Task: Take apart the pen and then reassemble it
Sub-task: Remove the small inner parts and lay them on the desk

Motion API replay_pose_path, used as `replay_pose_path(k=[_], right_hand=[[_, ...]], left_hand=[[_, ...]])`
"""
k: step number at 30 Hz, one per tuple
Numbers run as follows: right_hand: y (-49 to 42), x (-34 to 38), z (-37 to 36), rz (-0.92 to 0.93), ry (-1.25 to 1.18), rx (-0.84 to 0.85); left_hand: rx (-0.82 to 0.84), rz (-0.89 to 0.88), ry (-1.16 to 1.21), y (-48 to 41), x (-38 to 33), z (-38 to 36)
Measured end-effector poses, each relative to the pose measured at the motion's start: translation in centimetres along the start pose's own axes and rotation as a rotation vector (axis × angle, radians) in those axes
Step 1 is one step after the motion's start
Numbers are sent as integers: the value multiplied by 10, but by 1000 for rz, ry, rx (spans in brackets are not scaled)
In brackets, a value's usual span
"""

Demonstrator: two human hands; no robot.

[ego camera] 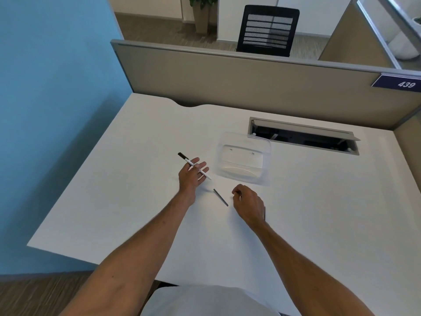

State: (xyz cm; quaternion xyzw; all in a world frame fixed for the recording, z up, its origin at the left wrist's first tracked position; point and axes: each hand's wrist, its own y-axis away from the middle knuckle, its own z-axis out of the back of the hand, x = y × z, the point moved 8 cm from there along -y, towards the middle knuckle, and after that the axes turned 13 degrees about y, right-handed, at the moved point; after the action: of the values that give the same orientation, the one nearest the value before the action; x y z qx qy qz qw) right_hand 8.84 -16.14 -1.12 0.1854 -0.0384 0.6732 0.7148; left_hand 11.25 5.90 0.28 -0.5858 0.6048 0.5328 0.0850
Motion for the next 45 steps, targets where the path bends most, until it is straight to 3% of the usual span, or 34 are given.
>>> replay_pose_path(k=[7, 16, 28, 32, 39, 45], right_hand=[[-3, 34, -14, 132, 123, 86], [-8, 52, -28, 87, 184, 149], [-68, 27, 56, -241, -232, -83], [-105, 23, 72, -325, -336, -47], [-139, 24, 64, -387, -270, 118], [-153, 30, 60, -386, -260, 123]], left_hand=[[-66, 120, 198, 1, 7, 16], [-51, 199, 232, 0, 14, 23], [3, 252, 224, -17, 24, -8], [-2, 251, 154, -28, 25, -9], [-36, 246, 73, -47, 22, -7], [-57, 248, 69, -59, 23, -7]])
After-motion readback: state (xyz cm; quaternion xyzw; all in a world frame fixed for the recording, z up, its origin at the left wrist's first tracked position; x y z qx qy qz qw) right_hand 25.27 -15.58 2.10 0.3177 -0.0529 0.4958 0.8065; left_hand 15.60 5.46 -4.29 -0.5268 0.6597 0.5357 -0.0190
